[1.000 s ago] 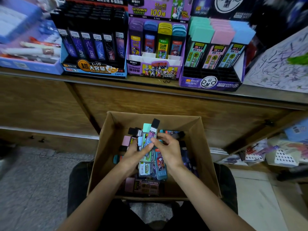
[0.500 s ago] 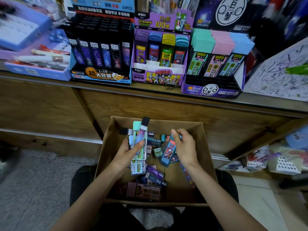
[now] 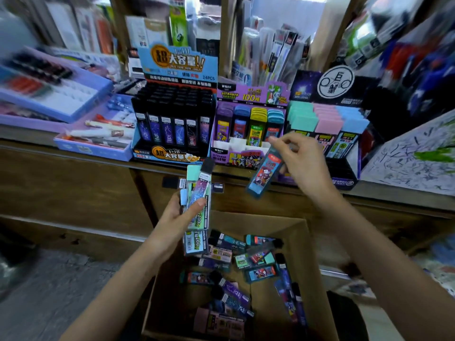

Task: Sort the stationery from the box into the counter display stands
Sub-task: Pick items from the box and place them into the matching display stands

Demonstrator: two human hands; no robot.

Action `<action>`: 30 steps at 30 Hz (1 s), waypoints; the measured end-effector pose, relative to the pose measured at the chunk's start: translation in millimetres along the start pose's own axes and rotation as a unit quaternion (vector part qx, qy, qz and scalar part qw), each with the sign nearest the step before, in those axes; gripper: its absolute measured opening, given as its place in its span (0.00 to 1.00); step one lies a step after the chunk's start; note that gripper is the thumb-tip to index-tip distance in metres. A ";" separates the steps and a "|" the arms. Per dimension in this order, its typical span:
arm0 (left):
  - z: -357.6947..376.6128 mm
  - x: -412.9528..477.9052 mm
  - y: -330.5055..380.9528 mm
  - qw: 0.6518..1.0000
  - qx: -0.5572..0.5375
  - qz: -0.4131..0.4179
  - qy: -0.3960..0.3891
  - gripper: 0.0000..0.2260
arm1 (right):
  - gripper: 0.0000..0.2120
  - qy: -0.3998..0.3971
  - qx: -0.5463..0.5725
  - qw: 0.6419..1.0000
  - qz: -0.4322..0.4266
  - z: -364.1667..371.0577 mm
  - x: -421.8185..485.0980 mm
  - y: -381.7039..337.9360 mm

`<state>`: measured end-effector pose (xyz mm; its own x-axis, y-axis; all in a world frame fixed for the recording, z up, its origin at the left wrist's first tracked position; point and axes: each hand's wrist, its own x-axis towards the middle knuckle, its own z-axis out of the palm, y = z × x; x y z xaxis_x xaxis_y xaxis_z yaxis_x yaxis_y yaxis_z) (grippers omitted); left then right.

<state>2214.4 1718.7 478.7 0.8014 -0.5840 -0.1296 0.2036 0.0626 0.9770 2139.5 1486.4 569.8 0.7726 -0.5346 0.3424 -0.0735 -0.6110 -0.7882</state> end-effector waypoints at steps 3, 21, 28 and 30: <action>3.8 6.2 15.0 1.000 0.000 0.015 0.006 0.12 | 0.12 0.025 0.001 1.000 -0.012 -13.6 25.3 -13.8; 19.2 32.1 40.7 0.998 0.003 0.059 -0.034 0.20 | 0.13 -0.058 -0.288 0.950 -0.109 -38.1 95.3 -20.7; 22.5 32.7 43.5 0.997 0.014 0.060 -0.040 0.22 | 0.12 -0.041 -0.349 0.920 -0.173 -38.3 99.1 -20.8; 22.3 32.2 44.7 0.997 0.017 0.058 -0.045 0.23 | 0.11 -0.034 -0.286 0.945 -0.157 -42.4 98.8 -22.7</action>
<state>2236.8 1684.6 522.0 0.7646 -0.6445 -0.0006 0.0918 0.1081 0.9899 2190.8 1422.7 643.2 0.8501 -0.2486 0.4643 -0.1480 -0.9588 -0.2424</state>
